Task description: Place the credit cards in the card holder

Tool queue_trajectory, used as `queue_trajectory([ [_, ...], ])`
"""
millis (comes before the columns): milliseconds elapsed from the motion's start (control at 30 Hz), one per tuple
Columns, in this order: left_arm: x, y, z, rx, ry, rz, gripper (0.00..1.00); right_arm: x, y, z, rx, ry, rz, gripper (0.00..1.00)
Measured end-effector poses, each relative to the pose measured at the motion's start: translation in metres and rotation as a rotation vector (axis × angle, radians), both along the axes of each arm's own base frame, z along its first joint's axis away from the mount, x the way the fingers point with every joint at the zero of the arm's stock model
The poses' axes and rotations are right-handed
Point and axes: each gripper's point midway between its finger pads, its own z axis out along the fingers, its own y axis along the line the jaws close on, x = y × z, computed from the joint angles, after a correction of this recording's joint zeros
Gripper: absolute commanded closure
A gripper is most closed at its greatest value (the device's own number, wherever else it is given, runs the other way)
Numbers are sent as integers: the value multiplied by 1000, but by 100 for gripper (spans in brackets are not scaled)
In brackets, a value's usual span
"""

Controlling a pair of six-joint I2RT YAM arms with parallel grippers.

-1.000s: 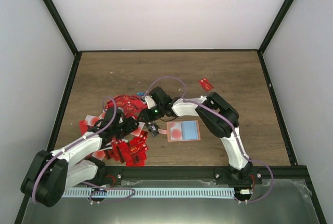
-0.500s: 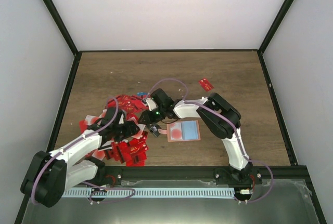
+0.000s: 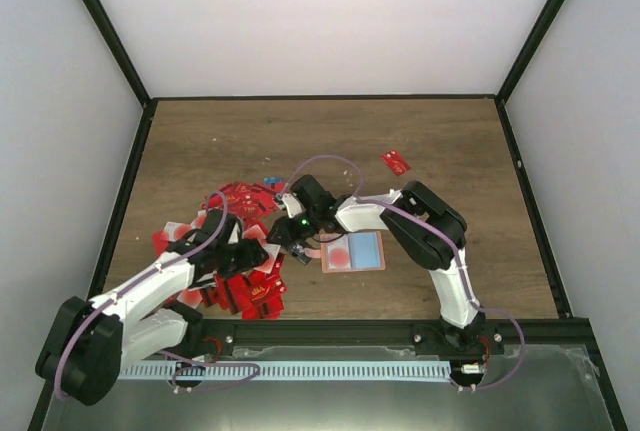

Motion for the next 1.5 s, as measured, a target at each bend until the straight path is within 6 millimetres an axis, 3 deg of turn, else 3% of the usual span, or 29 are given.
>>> queue_trajectory([
  [333, -23, 20, -3, 63, 74, 69, 31, -1, -1, 0, 4, -2, -6, 69],
  [933, -9, -2, -2, -58, 54, 76, 32, -4, -5, 0, 13, -7, -6, 69],
  [1500, -12, -3, 5, -112, 8, 97, 34, -9, -8, 0, 15, 5, -2, 69],
])
